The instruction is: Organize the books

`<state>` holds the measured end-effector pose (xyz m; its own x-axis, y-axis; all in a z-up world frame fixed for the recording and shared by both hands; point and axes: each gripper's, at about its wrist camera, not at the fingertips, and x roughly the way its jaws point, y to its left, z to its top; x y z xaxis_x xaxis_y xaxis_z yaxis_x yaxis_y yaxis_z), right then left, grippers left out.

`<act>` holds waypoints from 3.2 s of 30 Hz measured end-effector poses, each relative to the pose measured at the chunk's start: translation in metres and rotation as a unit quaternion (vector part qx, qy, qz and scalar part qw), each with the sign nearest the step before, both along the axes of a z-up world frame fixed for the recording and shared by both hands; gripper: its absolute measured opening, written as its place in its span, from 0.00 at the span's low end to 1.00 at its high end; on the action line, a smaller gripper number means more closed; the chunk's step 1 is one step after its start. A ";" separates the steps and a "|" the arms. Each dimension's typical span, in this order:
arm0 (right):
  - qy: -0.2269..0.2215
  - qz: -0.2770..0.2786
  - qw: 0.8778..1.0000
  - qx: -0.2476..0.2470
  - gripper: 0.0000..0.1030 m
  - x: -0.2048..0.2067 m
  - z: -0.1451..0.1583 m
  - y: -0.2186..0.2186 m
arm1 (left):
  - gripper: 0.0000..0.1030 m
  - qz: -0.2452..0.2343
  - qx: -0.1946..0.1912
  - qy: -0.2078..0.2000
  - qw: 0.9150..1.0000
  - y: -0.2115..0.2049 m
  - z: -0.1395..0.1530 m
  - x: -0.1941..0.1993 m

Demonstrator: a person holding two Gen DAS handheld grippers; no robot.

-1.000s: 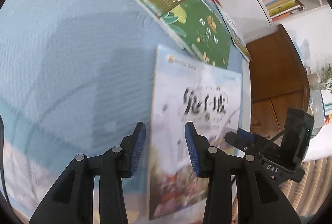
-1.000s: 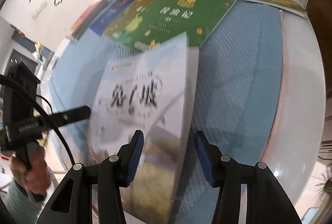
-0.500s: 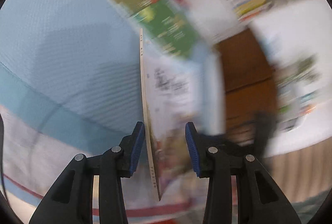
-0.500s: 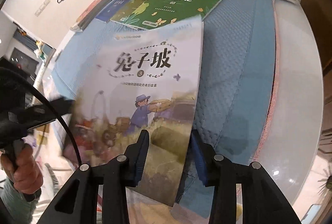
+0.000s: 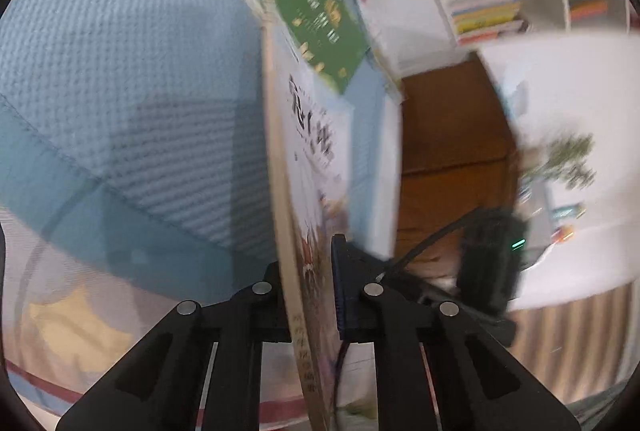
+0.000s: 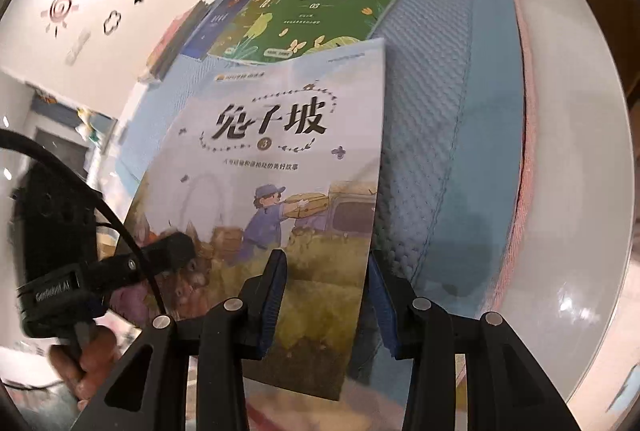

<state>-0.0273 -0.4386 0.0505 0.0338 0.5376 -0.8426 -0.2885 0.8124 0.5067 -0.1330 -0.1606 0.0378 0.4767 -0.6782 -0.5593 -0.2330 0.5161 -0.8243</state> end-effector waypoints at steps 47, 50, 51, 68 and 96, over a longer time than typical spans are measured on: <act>-0.169 0.118 0.971 0.125 0.24 0.003 0.123 0.176 | 0.10 0.005 0.144 -0.099 0.985 0.171 0.106 0.044; -0.175 0.129 0.968 0.123 0.24 0.020 0.123 0.249 | 0.10 0.013 0.161 -0.094 0.982 0.235 0.108 0.069; -0.171 0.129 0.969 0.126 0.24 0.031 0.120 0.280 | 0.10 0.014 0.169 -0.091 0.981 0.259 0.108 0.078; -0.116 0.040 0.988 0.091 0.27 0.188 0.044 0.495 | 0.21 -0.027 0.167 -0.011 0.985 0.467 0.036 0.242; -0.119 -0.030 0.992 0.007 0.37 0.179 0.028 0.539 | 0.25 0.044 0.212 0.011 0.976 0.530 0.013 0.270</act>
